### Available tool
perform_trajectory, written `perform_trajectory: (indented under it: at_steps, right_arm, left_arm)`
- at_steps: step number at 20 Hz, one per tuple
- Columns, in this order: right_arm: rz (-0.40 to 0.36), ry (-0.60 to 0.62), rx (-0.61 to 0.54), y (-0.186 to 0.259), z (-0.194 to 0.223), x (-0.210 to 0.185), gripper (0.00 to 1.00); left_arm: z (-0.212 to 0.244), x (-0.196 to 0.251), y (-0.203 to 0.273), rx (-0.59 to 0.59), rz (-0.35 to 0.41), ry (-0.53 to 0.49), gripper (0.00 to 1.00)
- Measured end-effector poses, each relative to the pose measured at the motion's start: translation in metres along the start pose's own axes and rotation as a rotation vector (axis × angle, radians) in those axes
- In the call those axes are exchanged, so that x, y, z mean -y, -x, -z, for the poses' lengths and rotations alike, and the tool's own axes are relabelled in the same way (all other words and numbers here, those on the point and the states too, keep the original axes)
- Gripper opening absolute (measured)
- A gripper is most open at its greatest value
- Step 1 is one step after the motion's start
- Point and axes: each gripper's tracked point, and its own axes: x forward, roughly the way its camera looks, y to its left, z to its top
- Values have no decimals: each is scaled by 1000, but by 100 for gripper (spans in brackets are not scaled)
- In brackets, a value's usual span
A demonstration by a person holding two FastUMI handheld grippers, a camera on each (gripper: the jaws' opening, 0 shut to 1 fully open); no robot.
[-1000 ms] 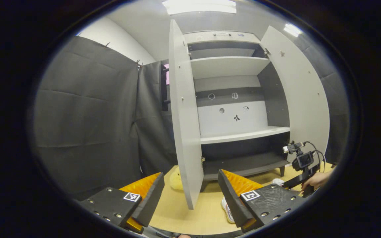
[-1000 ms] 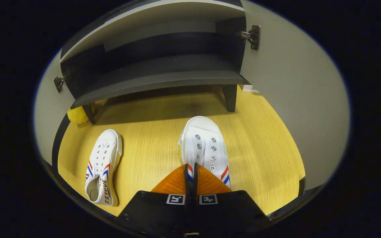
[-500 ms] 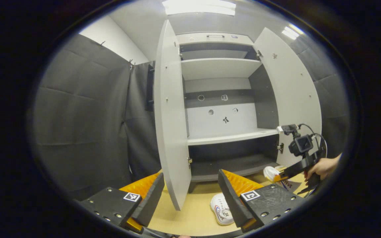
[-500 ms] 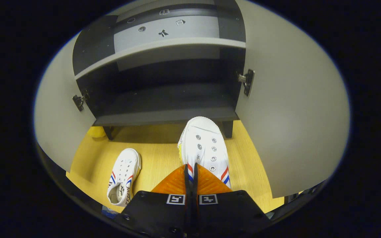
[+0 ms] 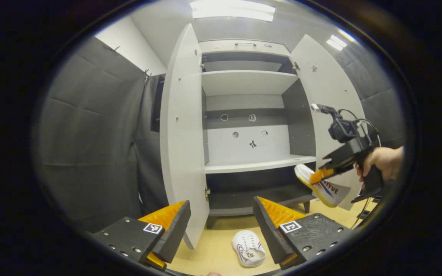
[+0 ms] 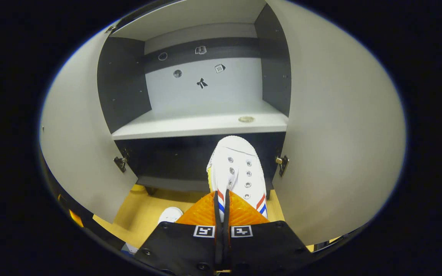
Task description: Grab one shoe with the right hand and put it into the shoe cabinet, grab the other shoe with the left hand and put it into the shoe cabinet; then close the right door with the right hand and the left door with the left hand.
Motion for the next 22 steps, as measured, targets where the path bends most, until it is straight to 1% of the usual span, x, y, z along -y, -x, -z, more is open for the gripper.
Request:
perform_trajectory:
  at_steps: [4,7,8,11,15,18,19,22]
  right_arm:
    - [-15,-4,56,3,-39,-4,1]
    - [-14,-6,81,-7,-64,-4,0]
    - [-16,-9,88,-9,-73,-3,1]
    - [-21,-6,111,-19,-101,-2,1]
    - [-28,2,146,-40,-141,-5,1]
    - [-33,-2,151,-66,-166,-7,1]
    - [-31,-2,148,-70,-169,-6,1]
    - [-23,-12,136,-100,-183,-5,1]
  left_arm:
    - [1,4,-7,6,4,9,94]
    - [0,4,-12,10,0,8,94]
    - [0,4,-13,9,-1,9,94]
    - [4,6,-17,3,-4,12,94]
    - [4,13,-39,-7,-11,15,94]
    - [7,15,-45,-17,-21,19,94]
    - [8,15,-48,-18,-27,19,94]
    - [8,16,-54,-27,-37,14,94]
